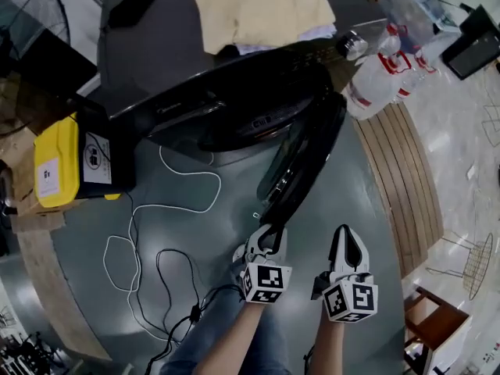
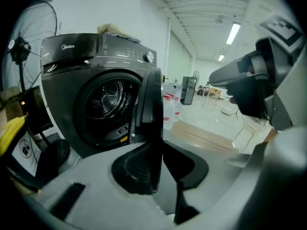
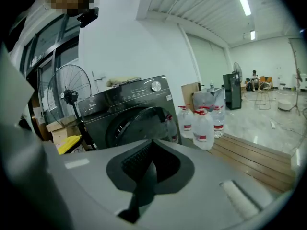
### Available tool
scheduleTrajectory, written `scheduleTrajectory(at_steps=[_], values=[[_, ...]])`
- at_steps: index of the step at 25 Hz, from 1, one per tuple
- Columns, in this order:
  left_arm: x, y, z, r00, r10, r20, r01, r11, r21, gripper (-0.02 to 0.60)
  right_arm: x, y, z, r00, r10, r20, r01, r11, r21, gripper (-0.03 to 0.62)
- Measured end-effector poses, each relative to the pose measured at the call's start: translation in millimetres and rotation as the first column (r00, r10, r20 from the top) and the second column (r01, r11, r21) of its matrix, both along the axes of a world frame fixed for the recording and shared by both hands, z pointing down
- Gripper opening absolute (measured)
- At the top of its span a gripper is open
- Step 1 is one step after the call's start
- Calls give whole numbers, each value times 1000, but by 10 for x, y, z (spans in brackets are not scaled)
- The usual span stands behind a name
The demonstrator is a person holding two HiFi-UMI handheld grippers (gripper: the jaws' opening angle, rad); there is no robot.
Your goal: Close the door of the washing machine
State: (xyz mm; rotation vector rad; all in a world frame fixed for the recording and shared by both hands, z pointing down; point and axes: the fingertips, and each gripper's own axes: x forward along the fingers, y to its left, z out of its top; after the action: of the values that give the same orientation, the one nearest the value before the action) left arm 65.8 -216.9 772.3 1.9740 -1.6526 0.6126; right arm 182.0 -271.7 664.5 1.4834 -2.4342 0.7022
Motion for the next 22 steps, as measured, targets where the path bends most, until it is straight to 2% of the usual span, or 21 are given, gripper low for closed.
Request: scheduleTrajectory(at_steps=[3,6,13,17,22], values=[[-445,-83,8,1000,-1,26,1,1000,1,67,-436,-71,-2,997,-82,11,82,997,-6,13],[-837,-196,3,998,34,45,-34,999,6,71,-854,-117,-11,986,-164,11,165,986,-12,13],[-1636,-531,-45,989,101,106,-105,994,34,79,-1766,-190,73,945,-325,18,326,945,-23,14],[-1966,-732,-45,985,107,133,-113,993,37,87,-2061,-230,128,924,-381,17,382,924,-33,13],[-2297,-958,-51,977,133,164,-141,989,40,95,-2220,-264,194,913,-407,12,407,912,-48,12]])
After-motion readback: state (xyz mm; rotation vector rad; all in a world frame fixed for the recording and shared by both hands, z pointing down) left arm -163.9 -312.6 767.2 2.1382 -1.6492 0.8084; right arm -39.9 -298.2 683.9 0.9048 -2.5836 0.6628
